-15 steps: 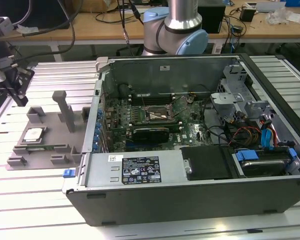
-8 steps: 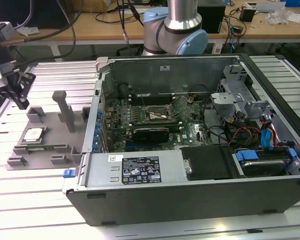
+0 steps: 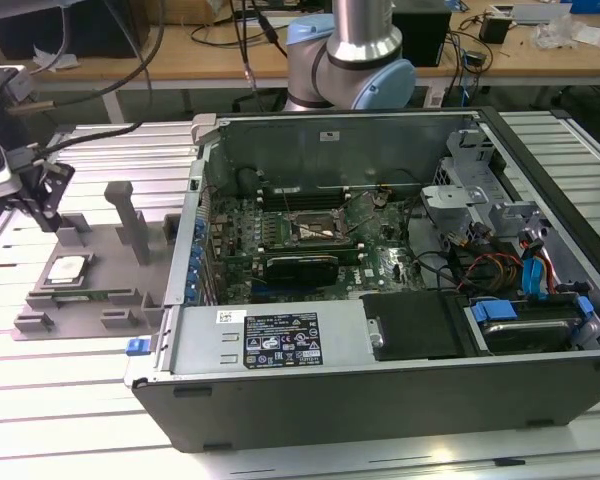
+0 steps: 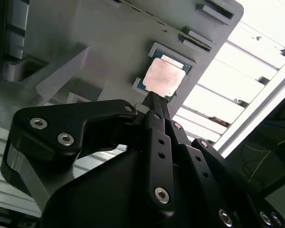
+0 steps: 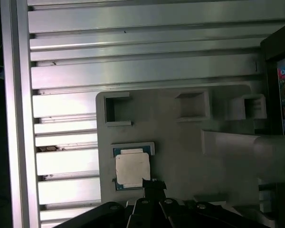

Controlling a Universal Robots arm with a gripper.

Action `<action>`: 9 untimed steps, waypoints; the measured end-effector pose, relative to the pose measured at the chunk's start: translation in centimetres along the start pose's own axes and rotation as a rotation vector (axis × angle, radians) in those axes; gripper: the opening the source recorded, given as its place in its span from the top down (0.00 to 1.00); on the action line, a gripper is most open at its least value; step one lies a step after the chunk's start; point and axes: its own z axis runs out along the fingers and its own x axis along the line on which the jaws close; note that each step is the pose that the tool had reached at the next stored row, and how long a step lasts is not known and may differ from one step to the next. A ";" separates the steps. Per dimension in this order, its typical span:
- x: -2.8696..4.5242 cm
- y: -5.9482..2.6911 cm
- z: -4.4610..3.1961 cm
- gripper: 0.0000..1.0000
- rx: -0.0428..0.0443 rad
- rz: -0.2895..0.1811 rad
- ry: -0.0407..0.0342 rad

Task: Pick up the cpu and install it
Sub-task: 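Pick up the cpu and move it towards the insertion slot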

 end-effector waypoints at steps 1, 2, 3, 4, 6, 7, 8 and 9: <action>0.07 -0.02 0.29 0.89 0.0000 0.000 -0.0001; 0.15 -0.03 0.46 0.89 0.0000 0.000 -0.0001; 0.20 -0.04 0.62 0.89 0.0000 0.000 0.0000; 0.24 -0.04 0.72 0.89 0.0000 0.000 -0.0001; 0.35 -0.05 0.89 0.89 0.0001 0.000 0.0000; 0.39 -0.06 0.95 0.89 0.0000 0.000 0.0000; 0.48 -0.07 1.08 0.89 0.0000 0.000 -0.0001; 0.56 -0.08 1.20 0.89 -0.0001 0.000 -0.0002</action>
